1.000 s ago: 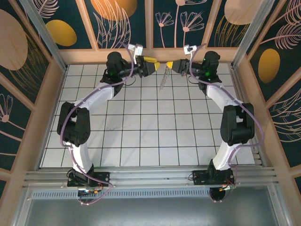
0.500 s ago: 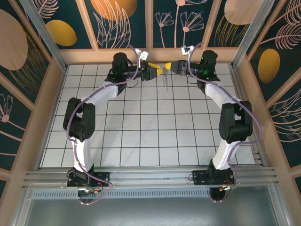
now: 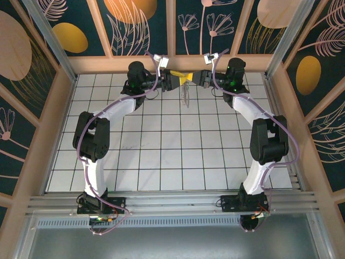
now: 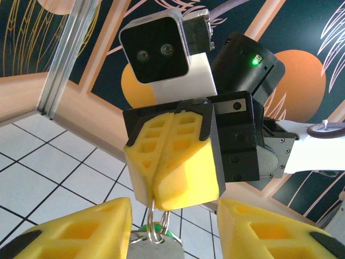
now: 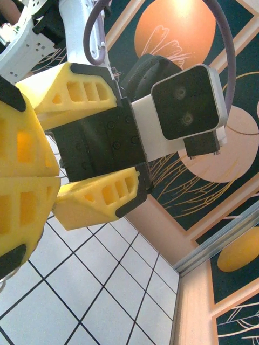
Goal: Put the keys on the keyring
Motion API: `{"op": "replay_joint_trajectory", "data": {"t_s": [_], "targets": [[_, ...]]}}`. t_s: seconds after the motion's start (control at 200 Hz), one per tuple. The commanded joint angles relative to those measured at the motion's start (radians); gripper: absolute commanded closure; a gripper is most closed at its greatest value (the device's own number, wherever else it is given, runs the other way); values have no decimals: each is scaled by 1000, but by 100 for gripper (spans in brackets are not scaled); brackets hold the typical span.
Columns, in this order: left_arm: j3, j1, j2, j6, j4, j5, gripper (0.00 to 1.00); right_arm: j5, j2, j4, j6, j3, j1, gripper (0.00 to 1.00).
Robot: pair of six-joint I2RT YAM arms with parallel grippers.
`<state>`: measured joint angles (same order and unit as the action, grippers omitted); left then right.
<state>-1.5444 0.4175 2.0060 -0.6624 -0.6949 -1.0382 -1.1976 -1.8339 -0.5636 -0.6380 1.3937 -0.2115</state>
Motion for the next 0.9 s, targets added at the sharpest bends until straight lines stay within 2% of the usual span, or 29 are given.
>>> {"op": "replay_joint_trajectory", "data": {"t_s": [0.0,0.285,0.445,0.511,0.706,0.896], "targets": [[6,10,21,-15,-56,-17,58,2,2,-24,-4,36,-6,100],[9,20,27,-30,-84,-22,75,15,1,-25,-6,30,-6,100],[8,23,30,-32,-92,-14,82,15,1,-28,-7,28,-6,100],[4,26,33,-34,-95,-14,89,16,1,-28,-6,23,-6,100],[-6,36,43,-35,-99,-10,100,16,5,-33,-5,11,-6,100],[-5,46,47,-44,-112,2,100,20,19,-38,-1,-8,-5,100]]}}
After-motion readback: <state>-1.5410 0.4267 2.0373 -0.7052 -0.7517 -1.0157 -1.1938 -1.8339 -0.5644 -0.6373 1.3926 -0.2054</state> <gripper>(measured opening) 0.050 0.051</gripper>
